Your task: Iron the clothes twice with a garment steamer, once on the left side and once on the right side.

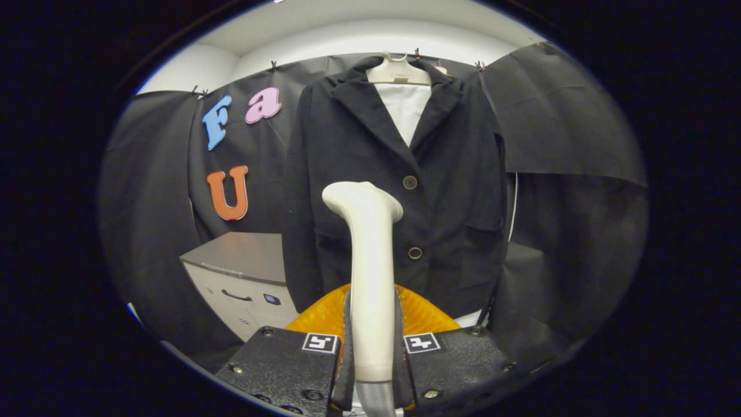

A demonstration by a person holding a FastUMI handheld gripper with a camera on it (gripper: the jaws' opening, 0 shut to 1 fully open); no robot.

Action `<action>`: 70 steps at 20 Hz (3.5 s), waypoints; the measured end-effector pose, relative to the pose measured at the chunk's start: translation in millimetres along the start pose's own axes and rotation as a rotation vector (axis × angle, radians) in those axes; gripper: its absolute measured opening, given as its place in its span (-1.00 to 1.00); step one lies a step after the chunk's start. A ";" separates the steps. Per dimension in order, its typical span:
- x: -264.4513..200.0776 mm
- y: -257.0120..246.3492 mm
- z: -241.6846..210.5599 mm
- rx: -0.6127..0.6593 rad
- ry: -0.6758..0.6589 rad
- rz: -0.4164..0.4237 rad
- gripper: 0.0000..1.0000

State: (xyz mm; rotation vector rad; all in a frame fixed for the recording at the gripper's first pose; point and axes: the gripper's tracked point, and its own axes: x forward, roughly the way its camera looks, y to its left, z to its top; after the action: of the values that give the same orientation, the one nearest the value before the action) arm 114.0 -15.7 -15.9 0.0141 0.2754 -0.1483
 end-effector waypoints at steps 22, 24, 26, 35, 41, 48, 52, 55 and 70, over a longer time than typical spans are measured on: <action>2.5 -19.8 -158.5 -0.029 0.254 -0.090 -0.43; 0.4 -20.1 -170.0 -0.027 0.273 -0.101 -0.43; -3.9 -19.3 -179.7 -0.033 0.289 -0.110 -0.43; -46.3 -9.9 -188.1 -0.007 0.271 -0.138 -0.43; -93.4 -24.8 -122.7 -0.010 0.146 -0.147 -0.43; -119.4 -71.5 -14.7 0.057 -0.040 -0.159 -0.43; -113.4 -100.4 31.6 0.089 -0.112 -0.142 -0.43; -105.2 -121.9 72.6 0.101 -0.179 -0.120 -0.43; -19.9 -170.4 216.0 0.140 -0.440 -0.053 -0.43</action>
State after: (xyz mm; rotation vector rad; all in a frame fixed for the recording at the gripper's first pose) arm 128.1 -188.7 198.4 0.1115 -0.1747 -0.2182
